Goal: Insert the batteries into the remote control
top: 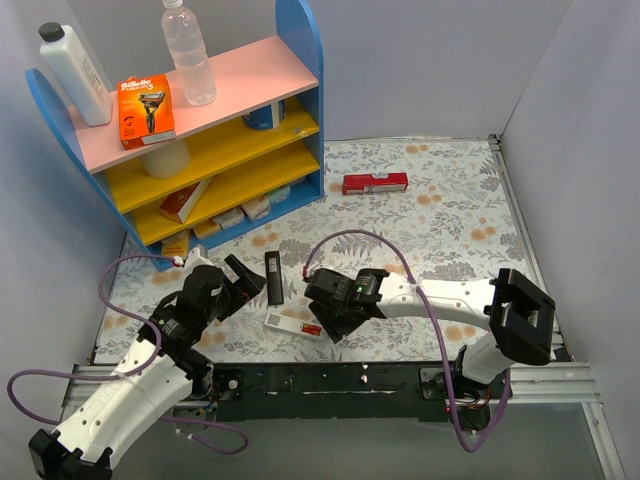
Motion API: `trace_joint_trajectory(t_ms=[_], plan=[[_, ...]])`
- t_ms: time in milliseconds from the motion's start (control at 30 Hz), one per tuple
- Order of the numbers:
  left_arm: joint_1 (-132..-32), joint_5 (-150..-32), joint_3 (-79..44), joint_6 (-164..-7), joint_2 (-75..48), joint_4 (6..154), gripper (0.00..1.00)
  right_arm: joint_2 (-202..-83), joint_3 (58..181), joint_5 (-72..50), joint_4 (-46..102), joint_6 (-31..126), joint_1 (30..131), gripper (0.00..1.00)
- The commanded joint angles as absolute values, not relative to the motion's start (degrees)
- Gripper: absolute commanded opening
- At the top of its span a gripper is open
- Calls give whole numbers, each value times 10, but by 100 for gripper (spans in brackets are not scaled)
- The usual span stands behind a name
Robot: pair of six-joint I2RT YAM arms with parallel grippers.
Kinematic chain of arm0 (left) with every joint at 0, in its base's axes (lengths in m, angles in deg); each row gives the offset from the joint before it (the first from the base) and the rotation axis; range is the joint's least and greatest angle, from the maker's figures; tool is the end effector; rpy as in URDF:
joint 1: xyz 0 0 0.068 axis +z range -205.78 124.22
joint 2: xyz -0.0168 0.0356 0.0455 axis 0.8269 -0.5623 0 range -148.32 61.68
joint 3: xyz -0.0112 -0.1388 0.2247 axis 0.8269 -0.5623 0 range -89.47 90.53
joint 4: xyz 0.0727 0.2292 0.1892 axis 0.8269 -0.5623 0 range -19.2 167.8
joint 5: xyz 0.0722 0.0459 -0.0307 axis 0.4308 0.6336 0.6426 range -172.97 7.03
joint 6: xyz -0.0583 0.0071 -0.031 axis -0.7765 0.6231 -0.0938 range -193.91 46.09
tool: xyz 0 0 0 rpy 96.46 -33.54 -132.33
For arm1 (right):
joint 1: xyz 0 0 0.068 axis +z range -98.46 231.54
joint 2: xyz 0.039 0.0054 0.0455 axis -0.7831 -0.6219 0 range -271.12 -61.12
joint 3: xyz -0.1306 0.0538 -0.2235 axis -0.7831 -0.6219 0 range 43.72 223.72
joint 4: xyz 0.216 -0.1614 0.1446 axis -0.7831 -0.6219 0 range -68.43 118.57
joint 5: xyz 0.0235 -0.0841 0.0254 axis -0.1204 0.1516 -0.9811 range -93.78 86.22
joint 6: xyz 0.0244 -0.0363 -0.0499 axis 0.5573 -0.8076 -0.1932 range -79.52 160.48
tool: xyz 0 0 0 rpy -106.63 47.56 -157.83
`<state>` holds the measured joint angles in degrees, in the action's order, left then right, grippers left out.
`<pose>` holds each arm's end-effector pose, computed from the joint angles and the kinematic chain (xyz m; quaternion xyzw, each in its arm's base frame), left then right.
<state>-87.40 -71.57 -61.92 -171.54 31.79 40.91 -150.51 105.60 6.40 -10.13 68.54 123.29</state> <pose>0.1674 -0.0909 0.2092 -0.5255 0.7307 -0.3469 0.2639 0.1200 0.3341 0.1720 -0.3456 0.9115 0.1011 0.1986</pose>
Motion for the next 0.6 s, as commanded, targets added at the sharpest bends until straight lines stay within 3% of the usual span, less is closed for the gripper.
trace_joint_trajectory(t_ms=[0,333,567], plan=[[-872,-754,-621,-1702,301,411,90,-1481,1009,64,-116,789,1217,59],[-872,-766,-628,-1692,307,426,90,-1509,1001,57,-84,815,1191,58],[-872,-767,-630,-1688,318,427,90,-1537,1005,70,-83,818,1180,51]])
